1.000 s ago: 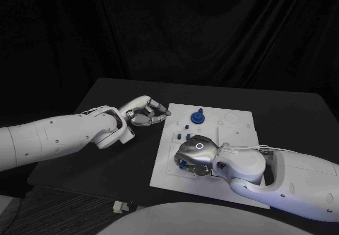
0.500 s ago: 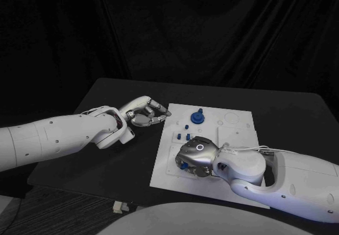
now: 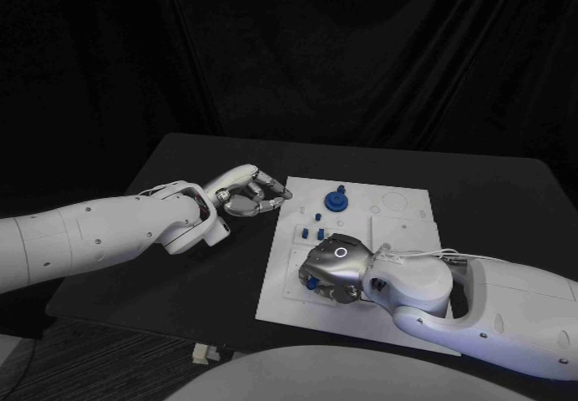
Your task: Assemble the parts on the task board
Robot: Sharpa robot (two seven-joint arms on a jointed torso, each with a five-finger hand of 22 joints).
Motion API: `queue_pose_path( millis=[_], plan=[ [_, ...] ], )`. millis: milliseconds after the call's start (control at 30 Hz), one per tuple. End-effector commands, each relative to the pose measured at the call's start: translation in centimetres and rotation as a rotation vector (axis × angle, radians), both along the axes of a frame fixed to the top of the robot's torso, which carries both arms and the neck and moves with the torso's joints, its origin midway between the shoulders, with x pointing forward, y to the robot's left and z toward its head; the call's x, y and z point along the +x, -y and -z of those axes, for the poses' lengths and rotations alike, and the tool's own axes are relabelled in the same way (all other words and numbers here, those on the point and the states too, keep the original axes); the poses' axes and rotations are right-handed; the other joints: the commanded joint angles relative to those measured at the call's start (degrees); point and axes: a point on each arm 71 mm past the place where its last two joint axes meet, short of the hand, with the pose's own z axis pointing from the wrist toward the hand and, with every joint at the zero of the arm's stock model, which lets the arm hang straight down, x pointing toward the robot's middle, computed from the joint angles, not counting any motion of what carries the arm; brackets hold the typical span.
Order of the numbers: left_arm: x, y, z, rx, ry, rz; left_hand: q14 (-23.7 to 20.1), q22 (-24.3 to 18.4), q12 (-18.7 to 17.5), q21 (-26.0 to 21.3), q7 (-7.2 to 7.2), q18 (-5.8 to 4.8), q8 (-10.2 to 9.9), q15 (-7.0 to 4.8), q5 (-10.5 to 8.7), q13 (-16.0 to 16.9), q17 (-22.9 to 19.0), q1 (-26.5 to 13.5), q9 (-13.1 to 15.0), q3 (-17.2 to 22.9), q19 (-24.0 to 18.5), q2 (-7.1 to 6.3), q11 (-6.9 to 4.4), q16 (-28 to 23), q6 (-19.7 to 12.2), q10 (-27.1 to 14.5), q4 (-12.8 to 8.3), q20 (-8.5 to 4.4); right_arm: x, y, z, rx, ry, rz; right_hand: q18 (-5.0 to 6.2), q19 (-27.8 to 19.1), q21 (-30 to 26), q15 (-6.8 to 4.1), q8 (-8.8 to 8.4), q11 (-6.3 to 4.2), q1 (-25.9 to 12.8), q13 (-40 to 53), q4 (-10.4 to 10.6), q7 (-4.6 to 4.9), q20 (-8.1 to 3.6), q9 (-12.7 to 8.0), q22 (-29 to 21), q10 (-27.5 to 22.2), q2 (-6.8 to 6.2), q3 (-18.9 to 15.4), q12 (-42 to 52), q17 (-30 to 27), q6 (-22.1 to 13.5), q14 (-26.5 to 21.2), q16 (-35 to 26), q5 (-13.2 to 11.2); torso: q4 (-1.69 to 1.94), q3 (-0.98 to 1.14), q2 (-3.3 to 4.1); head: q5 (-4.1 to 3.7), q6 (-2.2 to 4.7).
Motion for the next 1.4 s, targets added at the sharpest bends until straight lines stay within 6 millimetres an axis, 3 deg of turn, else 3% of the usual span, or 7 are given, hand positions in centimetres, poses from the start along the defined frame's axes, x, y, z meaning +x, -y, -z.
queue_pose_path(
  millis=[33,767,933,1000,1033,1067,1400],
  plan=[
    [-0.1,0.2,0.0,-0.008,-0.007,0.011,-0.4,6.01,-0.32,-0.27,0.3,1.03,-0.18,0.13,0.2,-0.03,-0.09,-0.07,-0.03,0.25,-0.31,0.72,0.21,-0.21,-0.18,-0.04,-0.01,0.08,0.1,0.2,0.3,-0.038,0.001,0.019,0.3,-0.75,-1.03,0.05,-1.29,0.15,-0.32,0.14,-0.04,-0.54,0.07,-0.75,4.02,-0.91,-0.47,0.53,-0.43,-0.62,-2.16,-0.76,-0.67,-0.36,0.01,-0.01,0.0,0.06,0.0],
    [-0.1,0.1,0.1,-0.007,-0.01,0.011,-0.47,5.96,-0.33,-0.43,0.33,1.06,-0.17,0.14,0.21,-0.03,-0.2,-0.07,-0.03,0.28,-0.41,0.74,0.21,-0.25,-0.17,-0.04,-0.01,0.1,0.2,0.5,-0.1,0.021,0.021,0.03,0.51,-1.26,-2.35,0.31,-3.61,0.42,-1.33,0.65,0.23,-2.14,0.41,-2.25,3.77,-2.21,-0.95,0.86,-0.28,-1.22,-6.55,-1.18,-1.15,-1.12,0.03,0.0,0.01,0.27,0.0],
    [-0.1,0.1,0.1,-0.007,-0.01,0.01,-0.47,5.96,-0.33,-0.43,0.33,1.06,-0.17,0.14,0.21,-0.03,-0.2,-0.07,-0.03,0.28,-0.41,0.74,0.21,-0.25,-0.17,-0.04,-0.01,0.1,0.2,0.9,-0.4,0.052,0.034,0.042,0.53,-1.12,-2.46,0.36,-5.68,0.52,-1.58,0.91,0.53,-4.19,0.44,-3.85,3.75,-2.94,-1.3,0.51,-0.18,-1.24,-11.2,-1.07,-1.08,-1.55,0.02,0.0,0.0,0.42,0.0],
    [-0.1,0.0,0.1,-0.007,-0.009,0.009,-0.47,5.96,-0.33,-0.43,0.33,1.06,-0.17,0.14,0.21,-0.03,-0.2,-0.07,-0.03,0.28,-0.41,0.74,0.21,-0.25,-0.17,-0.04,-0.01,0.1,0.2,1.1,-0.6,0.066,0.041,0.049,0.63,-1.43,-3.45,0.47,-6.46,0.66,-1.57,1.0,0.95,-6.18,0.52,-4.69,3.56,-3.54,-1.43,-0.1,-0.21,-1.82,-13.23,-1.44,-1.59,-1.83,0.01,0.0,-0.01,0.47,0.0],
    [-0.1,0.0,0.1,-0.007,-0.009,0.009,-0.48,5.96,-0.34,-0.43,0.33,1.06,-0.17,0.14,0.21,-0.03,-0.21,-0.07,-0.03,0.29,-0.42,0.75,0.21,-0.26,-0.17,-0.04,-0.01,0.1,0.3,1.2,-0.8,0.074,0.045,0.052,0.86,-2.07,-5.21,0.56,-6.78,0.69,-1.48,1.1,1.44,-8.25,0.6,-5.24,3.2,-3.78,-1.52,-0.84,-0.13,-3.08,-14.31,-2.22,-2.75,-2.45,0.02,-0.01,-0.02,0.47,0.0],
    [-0.1,0.0,0.1,-0.006,-0.009,0.008,-0.52,5.96,-0.35,-0.42,0.35,1.06,-0.18,0.15,0.23,-0.03,-0.25,-0.06,-0.03,0.32,-0.44,0.76,0.22,-0.27,-0.18,-0.04,-0.01,0.12,0.3,1.3,-0.9,0.079,0.048,0.053,1.05,-2.53,-6.59,0.57,-6.91,0.65,-1.38,1.18,1.91,-8.62,0.64,-5.62,2.91,-3.9,-1.51,-1.4,-0.06,-4.23,-15.01,-2.79,-3.79,-2.99,0.03,0.0,-0.01,0.45,0.0],
    [-0.1,0.0,0.1,-0.006,-0.01,0.008,-0.52,5.96,-0.35,-0.42,0.35,1.06,-0.18,0.15,0.23,-0.03,-0.25,-0.06,-0.03,0.32,-0.44,0.76,0.22,-0.27,-0.18,-0.04,-0.01,0.12,1.2,2.2,-3.5,0.148,0.104,0.071,1.06,-2.08,-8.21,1.03,-6.2,1.35,0.76,1.31,7.29,-9.07,1.08,-7.95,2.73,-9.85,-2.02,-6.5,-0.82,-4.67,-17.96,-2.44,-4.27,-6.89,0.03,0.0,-0.02,0.42,0.0]
  ],
)
